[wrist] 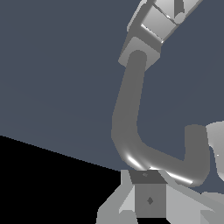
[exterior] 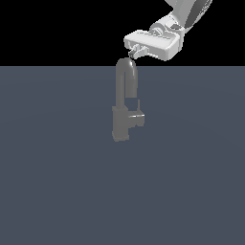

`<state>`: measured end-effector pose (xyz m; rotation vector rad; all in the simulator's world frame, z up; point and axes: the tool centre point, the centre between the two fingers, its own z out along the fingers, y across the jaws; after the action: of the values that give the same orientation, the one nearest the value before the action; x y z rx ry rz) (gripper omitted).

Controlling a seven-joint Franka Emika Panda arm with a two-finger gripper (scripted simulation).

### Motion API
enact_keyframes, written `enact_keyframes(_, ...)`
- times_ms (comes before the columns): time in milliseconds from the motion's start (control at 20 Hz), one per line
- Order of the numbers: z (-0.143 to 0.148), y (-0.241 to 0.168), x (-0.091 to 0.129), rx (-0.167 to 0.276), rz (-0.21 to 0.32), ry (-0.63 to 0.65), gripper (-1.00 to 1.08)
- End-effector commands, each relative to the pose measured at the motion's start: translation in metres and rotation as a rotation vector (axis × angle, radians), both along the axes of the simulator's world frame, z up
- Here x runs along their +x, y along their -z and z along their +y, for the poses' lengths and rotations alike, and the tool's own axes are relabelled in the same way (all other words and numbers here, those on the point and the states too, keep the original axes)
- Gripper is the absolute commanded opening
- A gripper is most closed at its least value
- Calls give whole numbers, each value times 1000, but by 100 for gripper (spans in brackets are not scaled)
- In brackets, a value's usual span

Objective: Turn on the faucet by rotating a designated handle.

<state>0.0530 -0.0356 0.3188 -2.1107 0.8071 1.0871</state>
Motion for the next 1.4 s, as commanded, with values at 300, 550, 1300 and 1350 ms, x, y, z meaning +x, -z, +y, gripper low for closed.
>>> enact_keyframes(300,-11,50,24,107,139,114,-100)
enact_keyframes(550,-16,83,35,172,226,185,-100)
enact_keyframes(1300,-19,165,49,319,427,353,-100)
enact_keyframes(1350,-19,168,49,325,435,360,-100)
